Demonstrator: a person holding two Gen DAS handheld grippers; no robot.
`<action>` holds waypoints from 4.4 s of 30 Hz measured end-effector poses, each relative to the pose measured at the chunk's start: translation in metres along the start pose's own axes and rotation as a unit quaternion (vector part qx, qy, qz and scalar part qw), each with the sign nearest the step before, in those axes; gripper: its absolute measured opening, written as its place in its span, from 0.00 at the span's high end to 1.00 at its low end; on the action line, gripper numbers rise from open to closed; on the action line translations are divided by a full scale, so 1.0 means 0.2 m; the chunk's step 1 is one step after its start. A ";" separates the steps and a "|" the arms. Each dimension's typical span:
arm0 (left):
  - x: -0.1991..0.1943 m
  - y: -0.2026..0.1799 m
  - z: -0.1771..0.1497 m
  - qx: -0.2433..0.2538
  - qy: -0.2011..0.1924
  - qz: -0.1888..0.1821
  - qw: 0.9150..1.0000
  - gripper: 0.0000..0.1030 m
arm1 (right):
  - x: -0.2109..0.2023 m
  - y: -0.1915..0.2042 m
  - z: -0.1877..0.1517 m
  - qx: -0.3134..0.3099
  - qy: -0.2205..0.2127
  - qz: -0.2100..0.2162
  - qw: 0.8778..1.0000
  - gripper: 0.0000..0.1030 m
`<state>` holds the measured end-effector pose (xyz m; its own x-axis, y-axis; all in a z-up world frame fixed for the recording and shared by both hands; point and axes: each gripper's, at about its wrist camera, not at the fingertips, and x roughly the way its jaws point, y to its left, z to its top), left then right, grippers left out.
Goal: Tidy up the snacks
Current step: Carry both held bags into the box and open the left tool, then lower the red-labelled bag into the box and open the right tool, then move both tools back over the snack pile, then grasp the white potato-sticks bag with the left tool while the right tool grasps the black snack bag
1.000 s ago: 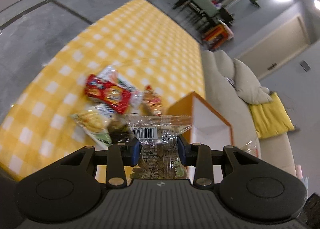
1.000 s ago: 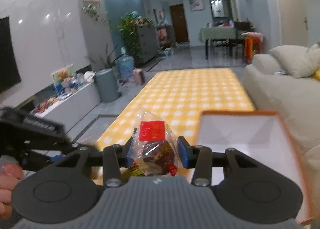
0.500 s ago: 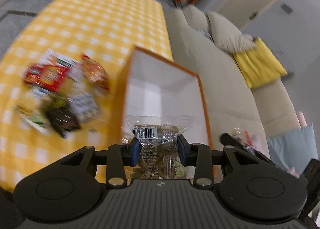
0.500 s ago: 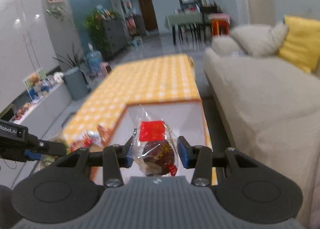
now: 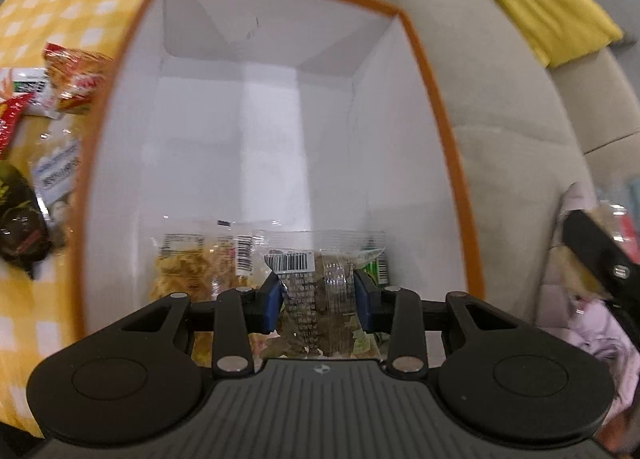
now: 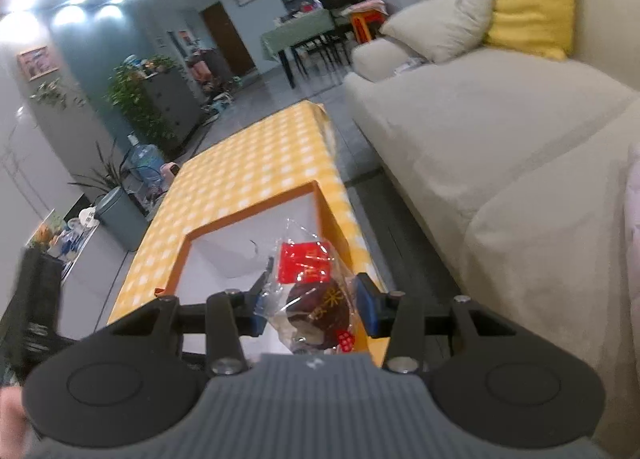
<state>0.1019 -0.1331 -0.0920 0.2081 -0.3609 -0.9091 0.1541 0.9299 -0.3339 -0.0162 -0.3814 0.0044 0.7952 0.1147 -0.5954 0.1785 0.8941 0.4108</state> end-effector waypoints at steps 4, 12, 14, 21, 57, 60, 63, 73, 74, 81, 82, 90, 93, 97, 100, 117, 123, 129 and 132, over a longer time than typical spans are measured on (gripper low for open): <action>0.10 -0.03 0.00 0.009 0.021 0.020 1.000 0.60 | 0.03 -0.03 0.00 0.006 0.005 -0.004 1.000 0.59; 0.16 0.00 0.00 0.003 0.035 0.040 0.999 0.59 | 0.09 -0.04 -0.02 0.014 0.021 -0.008 1.000 0.59; 0.15 0.00 0.01 0.007 0.021 0.050 0.998 0.45 | 0.10 -0.04 -0.01 0.013 0.024 -0.005 1.000 0.59; 0.06 0.06 -0.01 -0.009 0.032 0.030 0.999 0.32 | 0.14 -0.03 -0.02 0.010 0.034 -0.009 0.999 0.59; -0.55 0.49 -0.07 -0.082 -0.075 -0.077 0.991 0.34 | 0.37 0.30 -0.09 -0.080 0.129 -0.015 0.988 0.41; -0.59 0.49 -0.07 -0.082 -0.071 -0.067 0.992 0.34 | 0.34 0.28 -0.06 -0.060 0.118 -0.001 0.991 0.41; -0.68 0.47 -0.09 -0.069 -0.088 -0.030 0.993 0.34 | 0.32 0.27 -0.05 -0.050 0.111 0.001 0.993 0.41; -0.92 0.40 -0.16 -0.034 -0.118 0.042 0.992 0.34 | 0.23 0.35 -0.03 -0.083 0.103 -0.003 0.991 0.41; -0.94 0.39 -0.17 -0.035 -0.121 0.043 0.991 0.34 | 0.21 0.37 -0.02 -0.090 0.099 -0.002 0.991 0.40; -1.03 0.42 -0.21 -0.021 -0.148 0.076 0.986 0.34 | 0.11 0.55 -0.03 -0.136 0.081 0.018 0.987 0.35; -1.04 0.43 -0.21 -0.020 -0.152 0.085 0.985 0.34 | 0.11 0.58 -0.03 -0.142 0.078 0.020 0.987 0.34; -1.11 0.73 -0.28 -0.083 -0.193 0.136 0.968 0.34 | 0.10 0.86 -0.11 -0.164 0.029 0.052 0.985 0.33; -1.13 0.87 -0.31 -0.102 -0.197 0.134 0.966 0.34 | 0.10 0.98 -0.15 -0.194 0.007 0.064 0.979 0.33; -1.12 1.02 -0.34 -0.124 -0.203 0.125 0.963 0.34 | 0.15 1.15 -0.26 -0.236 0.004 0.098 0.967 0.34; -1.11 1.13 -0.37 -0.144 -0.209 0.119 0.960 0.33 | 0.20 1.26 -0.37 -0.273 0.012 0.112 0.955 0.35; -0.85 1.42 -0.30 -0.132 -0.239 0.017 0.962 0.31 | 0.64 1.40 -0.88 -0.399 0.079 0.070 0.911 0.45; -0.70 1.41 -0.17 -0.122 -0.204 0.005 0.971 0.32 | 0.69 1.39 -0.96 -0.430 0.081 0.063 0.897 0.45; -0.58 1.33 0.00 -0.044 -0.168 0.057 0.983 0.32 | 0.71 1.39 -0.98 -0.443 0.079 0.061 0.891 0.45; -0.47 1.32 0.07 -0.006 -0.131 0.084 0.988 0.32 | 0.72 1.37 -0.97 -0.430 0.082 0.062 0.897 0.45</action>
<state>0.1368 0.1459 -0.0921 0.4723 -0.2051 -0.8573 0.0847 0.9786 -0.1875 0.0352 -0.0360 -0.1019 0.6697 0.2360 -0.7041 -0.4745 0.8654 -0.1613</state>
